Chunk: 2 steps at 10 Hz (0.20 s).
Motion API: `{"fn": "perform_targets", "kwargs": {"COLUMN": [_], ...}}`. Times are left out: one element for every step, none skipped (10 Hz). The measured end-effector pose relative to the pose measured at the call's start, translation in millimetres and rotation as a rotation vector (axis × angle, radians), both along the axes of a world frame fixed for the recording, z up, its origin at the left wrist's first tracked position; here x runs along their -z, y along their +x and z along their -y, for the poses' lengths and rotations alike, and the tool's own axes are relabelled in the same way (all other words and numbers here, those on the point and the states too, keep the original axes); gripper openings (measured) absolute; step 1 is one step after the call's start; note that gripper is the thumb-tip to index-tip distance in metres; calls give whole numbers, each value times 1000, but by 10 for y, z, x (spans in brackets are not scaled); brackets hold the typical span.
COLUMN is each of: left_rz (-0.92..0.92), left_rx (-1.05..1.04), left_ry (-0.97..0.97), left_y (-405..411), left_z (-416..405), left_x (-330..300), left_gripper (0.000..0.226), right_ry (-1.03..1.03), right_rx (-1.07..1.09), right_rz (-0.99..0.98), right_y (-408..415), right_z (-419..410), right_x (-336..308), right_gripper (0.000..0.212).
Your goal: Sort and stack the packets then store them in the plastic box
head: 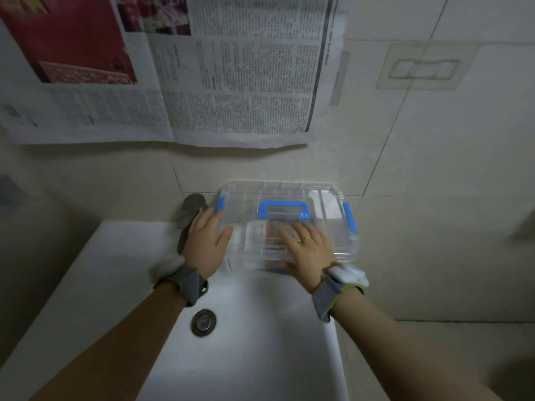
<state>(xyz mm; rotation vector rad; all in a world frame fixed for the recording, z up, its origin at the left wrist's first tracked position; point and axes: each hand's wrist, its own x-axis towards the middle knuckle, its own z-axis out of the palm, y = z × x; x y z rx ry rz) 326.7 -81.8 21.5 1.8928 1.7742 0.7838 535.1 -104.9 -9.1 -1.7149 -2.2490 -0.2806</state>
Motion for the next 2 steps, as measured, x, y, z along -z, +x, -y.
{"fn": "perform_targets", "kwargs": {"left_rz": [-25, -90], "left_rx": [106, 209], "left_ry": [134, 184], "left_y": [-86, -211], "left_z": [235, 456], "left_x": [-66, 2], "left_gripper": [55, 45], "right_ry": [42, 175], "right_rx": [-31, -122], "right_rz": [-73, 9], "right_y": [-103, -280], "right_z": [239, 451], "right_x": [-159, -222], "right_gripper": [78, 42]}}
